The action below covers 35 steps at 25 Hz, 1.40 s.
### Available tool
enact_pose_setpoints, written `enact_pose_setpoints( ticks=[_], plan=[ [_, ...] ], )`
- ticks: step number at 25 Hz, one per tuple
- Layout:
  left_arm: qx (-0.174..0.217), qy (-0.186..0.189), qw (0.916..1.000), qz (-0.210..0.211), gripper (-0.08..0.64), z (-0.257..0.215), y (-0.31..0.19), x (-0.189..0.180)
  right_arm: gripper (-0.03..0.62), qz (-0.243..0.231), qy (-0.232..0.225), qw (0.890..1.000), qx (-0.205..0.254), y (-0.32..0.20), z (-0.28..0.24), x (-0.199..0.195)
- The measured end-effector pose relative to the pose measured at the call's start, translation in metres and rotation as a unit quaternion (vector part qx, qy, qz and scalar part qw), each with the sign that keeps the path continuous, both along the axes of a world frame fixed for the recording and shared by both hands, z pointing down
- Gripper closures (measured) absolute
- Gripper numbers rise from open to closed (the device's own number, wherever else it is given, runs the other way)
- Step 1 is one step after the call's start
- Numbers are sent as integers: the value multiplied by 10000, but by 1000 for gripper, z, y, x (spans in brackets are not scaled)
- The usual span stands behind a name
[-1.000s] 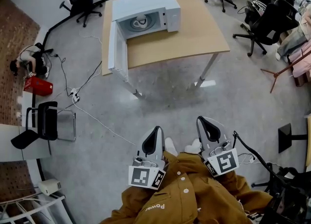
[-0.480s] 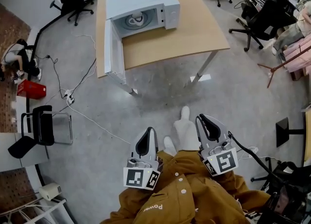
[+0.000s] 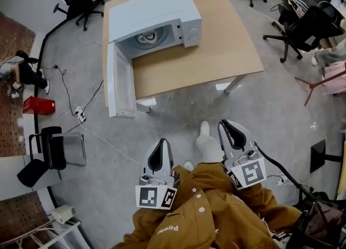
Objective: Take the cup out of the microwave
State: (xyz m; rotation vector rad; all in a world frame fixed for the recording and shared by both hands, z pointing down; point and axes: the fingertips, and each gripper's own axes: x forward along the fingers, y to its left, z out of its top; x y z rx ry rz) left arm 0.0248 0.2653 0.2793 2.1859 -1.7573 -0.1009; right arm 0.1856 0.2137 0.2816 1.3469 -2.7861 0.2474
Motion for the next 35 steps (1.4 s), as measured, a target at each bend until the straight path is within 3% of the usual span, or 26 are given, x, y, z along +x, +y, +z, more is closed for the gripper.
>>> enact_pose_setpoints(
  ticks=[7,17,26,35],
  plan=[
    [-48,-57,9997,-229,557,-16,-92,17,558,-239,-124,9996,-17,-99,-15,14],
    [-207,-141,9985,-491,556,-13,-144,8,560,-596,-262,9977,-190,-163,-6,-6],
    [143,-97,9993,-328,555,-23,-199,-16,540,-723,-169,9968,282,-207,-24,-60],
    [127,-32,9992,-366,556,-20,-209,-66,538,-845,-66,9960,278,-228,-19,-124]
  ],
)
